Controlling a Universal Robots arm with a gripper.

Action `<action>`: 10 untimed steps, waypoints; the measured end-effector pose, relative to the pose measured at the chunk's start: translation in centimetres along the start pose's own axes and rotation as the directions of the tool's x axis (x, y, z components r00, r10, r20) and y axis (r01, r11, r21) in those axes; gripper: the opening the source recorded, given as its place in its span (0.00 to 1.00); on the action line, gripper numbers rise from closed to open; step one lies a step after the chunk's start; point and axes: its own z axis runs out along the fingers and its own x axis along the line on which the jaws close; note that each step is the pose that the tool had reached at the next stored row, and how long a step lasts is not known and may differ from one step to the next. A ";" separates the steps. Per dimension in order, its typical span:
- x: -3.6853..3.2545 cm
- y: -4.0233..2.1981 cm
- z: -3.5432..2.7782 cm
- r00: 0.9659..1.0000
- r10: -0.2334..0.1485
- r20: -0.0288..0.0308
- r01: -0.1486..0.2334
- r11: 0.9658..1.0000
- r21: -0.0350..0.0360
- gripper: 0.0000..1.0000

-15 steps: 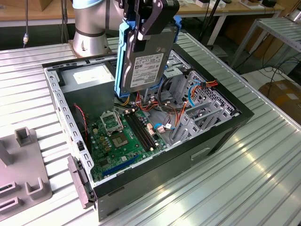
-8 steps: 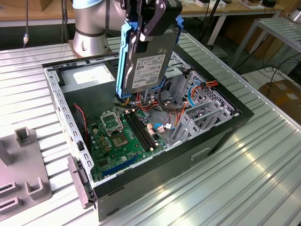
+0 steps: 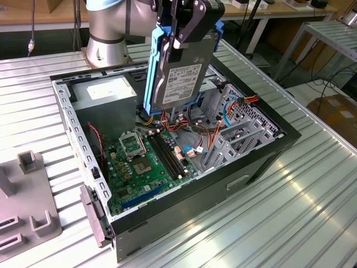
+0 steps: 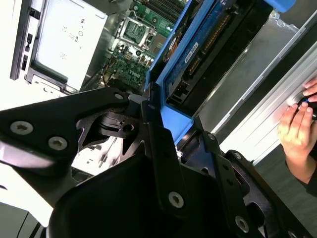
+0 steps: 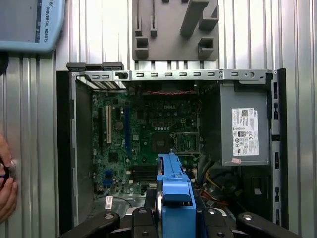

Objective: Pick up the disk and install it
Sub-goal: 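Insert the disk into the insertion slot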

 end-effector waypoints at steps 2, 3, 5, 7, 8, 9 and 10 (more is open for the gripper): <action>0.00 -0.27 0.00 1.000 0.000 0.000 0.000 1.000 0.000 0.37; 0.00 -0.36 0.01 1.000 0.000 0.000 0.000 1.000 0.000 0.37; 0.00 -0.43 0.00 1.000 0.000 0.000 0.000 1.000 0.000 0.37; -0.01 -0.44 0.00 1.000 0.000 0.000 0.000 1.000 0.000 0.37; 0.00 -0.44 0.00 1.000 0.000 0.000 0.000 1.000 0.000 0.37; 0.00 -0.44 0.00 1.000 0.000 0.000 0.000 1.000 0.000 0.37; 0.00 -0.45 0.00 1.000 0.000 0.000 0.000 1.000 0.000 0.37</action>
